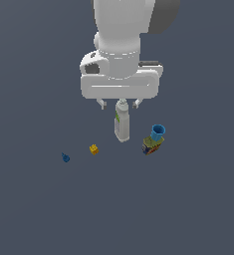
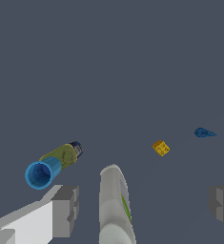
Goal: Pick up a designated object from a clutter of objects.
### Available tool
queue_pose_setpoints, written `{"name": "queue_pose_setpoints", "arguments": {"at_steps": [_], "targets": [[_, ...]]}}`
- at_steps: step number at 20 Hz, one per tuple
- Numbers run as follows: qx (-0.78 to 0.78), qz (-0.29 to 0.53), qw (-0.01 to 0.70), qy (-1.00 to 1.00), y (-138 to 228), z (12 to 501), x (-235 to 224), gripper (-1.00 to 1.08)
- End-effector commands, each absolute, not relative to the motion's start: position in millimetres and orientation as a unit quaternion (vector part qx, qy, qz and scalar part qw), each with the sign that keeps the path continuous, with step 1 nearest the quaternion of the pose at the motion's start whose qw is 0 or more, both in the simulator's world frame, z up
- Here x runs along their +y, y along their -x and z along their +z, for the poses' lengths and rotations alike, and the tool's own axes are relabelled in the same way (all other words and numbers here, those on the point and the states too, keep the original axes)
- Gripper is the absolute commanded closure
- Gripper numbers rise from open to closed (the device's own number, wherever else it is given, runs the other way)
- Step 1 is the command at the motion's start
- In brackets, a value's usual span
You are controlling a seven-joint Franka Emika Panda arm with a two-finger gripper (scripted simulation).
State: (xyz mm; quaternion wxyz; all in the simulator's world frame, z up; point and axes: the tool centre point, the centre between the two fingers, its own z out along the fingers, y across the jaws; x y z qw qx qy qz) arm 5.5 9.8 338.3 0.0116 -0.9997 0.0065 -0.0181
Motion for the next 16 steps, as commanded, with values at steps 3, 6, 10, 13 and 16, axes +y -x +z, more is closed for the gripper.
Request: {"name": "queue_pose_setpoints", "arguments": {"at_steps": [3,6,10,13,16], "targets": [[0.005,-0.019,0.011,1.0,-5.9,338.3,9.8,-0.92],[-0.002,-0.021,0.011,1.0,-7.8,338.9,10.2,-0.92],[-0.012,-0.026,0.01,1.0,-10.5,340.7,11.1,-0.92],[-0.012,-0.026,0.009,1.0,-10.6,341.3,11.5,-0.92],[-0.014,-0.026,0.009,1.0,-10.9,339.2,10.4,-0.92]]}}
